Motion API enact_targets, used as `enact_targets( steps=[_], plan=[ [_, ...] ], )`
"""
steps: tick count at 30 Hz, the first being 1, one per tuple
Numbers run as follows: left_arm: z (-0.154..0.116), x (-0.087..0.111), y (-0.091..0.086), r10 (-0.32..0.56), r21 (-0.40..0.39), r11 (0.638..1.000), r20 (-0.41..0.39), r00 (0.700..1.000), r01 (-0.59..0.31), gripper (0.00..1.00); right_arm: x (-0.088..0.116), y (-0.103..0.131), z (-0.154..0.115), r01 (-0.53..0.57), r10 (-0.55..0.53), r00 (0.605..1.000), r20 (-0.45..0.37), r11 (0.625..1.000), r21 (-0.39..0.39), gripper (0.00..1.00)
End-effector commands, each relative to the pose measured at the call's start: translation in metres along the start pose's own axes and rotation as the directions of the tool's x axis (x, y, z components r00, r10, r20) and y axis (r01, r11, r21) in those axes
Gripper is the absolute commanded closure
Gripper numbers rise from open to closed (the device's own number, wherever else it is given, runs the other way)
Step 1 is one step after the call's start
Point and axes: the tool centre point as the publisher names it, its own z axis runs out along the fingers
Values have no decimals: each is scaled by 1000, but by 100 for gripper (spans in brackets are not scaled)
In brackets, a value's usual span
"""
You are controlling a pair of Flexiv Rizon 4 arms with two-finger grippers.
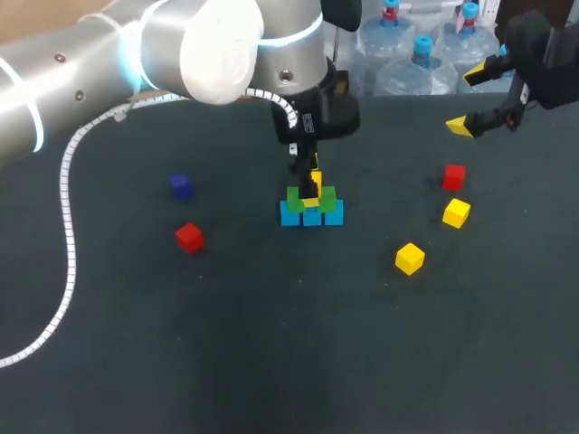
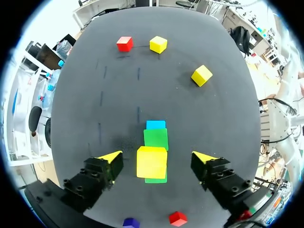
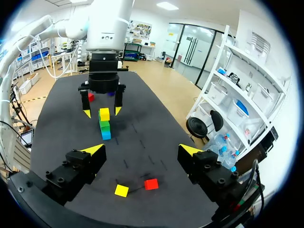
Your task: Place the blue cubes, place green cubes on the blue cubes, place the yellow cubes on the green cubes, then place the red cubes on the yellow cubes, and place purple cube on the red cubes.
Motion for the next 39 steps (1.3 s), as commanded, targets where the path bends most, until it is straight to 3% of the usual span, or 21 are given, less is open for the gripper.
enact_targets(
  steps=[1, 8, 27, 28, 29, 30, 36, 39],
  plan=[
    [1, 0, 3, -3, 7, 1000, -4, 1000, 3, 35, 0, 0, 1, 0, 0, 1000, 1, 1000, 0, 0],
    [1, 1, 3, -3, 9, 1000, -8, 1000, 3, 51, 0, 0, 1, 0, 0, 1000, 1, 1000, 0, 0],
    [3, 0, -3, 14, 22, 1000, -12, 1000, -14, 54, 0, 0, 1, 0, 0, 1000, 1, 1000, 0, 0],
    [3, 0, -3, 13, 22, 1000, -12, 1000, -13, 52, 0, 0, 1, 0, 0, 1000, 1, 1000, 0, 0],
    [3, 0, -3, 12, 23, 1000, -11, 1000, -12, 32, 0, 0, 1, 0, 0, 1000, 1, 1000, 0, 0],
    [3, 0, -3, 7, 23, 1000, -7, 1000, -7, 0, 0, 0, 1, 0, 0, 1000, 1, 1000, 0, 0],
    [-1, 2, -3, 2, 20, 1000, 10, 1000, -2, 0, 0, 0, 1, 0, 0, 1000, 1, 1000, 0, 0],
    [-8, 5, -2, -42, 16, 999, 32, 999, 42, 0, 0, 0, 1, 0, 0, 1000, 1, 1000, 0, 0]
  ],
)
